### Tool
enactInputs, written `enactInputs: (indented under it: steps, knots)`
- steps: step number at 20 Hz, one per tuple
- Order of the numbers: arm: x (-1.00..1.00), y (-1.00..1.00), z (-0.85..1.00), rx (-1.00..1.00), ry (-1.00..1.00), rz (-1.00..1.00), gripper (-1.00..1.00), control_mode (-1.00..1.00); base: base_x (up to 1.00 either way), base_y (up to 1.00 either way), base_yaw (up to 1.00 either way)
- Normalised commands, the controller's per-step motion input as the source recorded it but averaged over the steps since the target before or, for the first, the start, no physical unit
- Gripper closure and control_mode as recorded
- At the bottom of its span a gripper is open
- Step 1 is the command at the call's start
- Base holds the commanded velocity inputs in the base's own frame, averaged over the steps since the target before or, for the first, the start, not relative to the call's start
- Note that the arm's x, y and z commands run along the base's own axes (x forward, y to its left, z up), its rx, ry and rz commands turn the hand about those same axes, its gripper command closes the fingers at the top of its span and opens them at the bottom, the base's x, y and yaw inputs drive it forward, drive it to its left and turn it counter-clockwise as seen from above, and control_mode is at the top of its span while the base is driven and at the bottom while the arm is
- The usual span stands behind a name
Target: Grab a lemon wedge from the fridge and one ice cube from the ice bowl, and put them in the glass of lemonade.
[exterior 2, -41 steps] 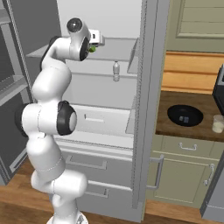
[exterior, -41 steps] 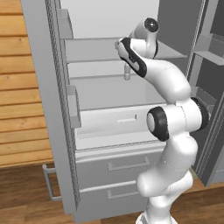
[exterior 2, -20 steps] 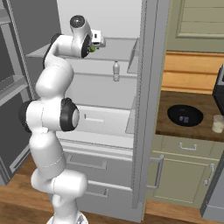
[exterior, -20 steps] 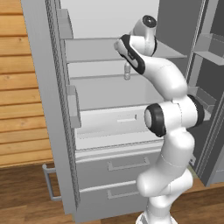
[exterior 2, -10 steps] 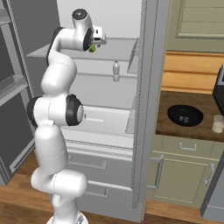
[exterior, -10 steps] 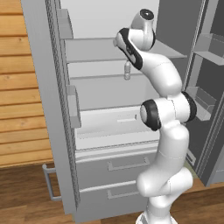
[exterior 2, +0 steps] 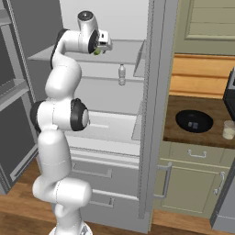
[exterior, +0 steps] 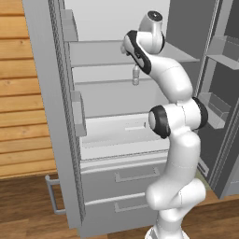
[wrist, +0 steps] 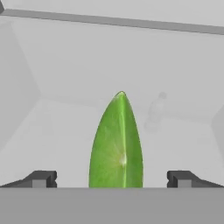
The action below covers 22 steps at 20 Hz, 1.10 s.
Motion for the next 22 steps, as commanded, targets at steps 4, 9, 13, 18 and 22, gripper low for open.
enactInputs:
  steps: [4, 9, 13, 18, 22]
  knots:
    - [0.00, 0.00, -0.43, 0.00, 0.00, 0.00, -1.00, -1.00, 0.00, 0.00, 0.00]
    - [0.00, 0.00, 0.00, 0.00, 0.01, 0.00, -1.00, -1.00, 0.00, 0.00, 0.00]
    - [0.06, 0.00, 0.00, 0.00, 0.00, 0.00, -1.00, -1.00, 0.00, 0.00, 0.00]
    - [0.24, 0.00, -0.07, 0.03, -0.05, 0.00, -1.00, -1.00, 0.00, 0.00, 0.00]
    - [0.17, 0.00, 0.02, 0.03, -0.02, 0.00, -1.00, -1.00, 0.00, 0.00, 0.00]
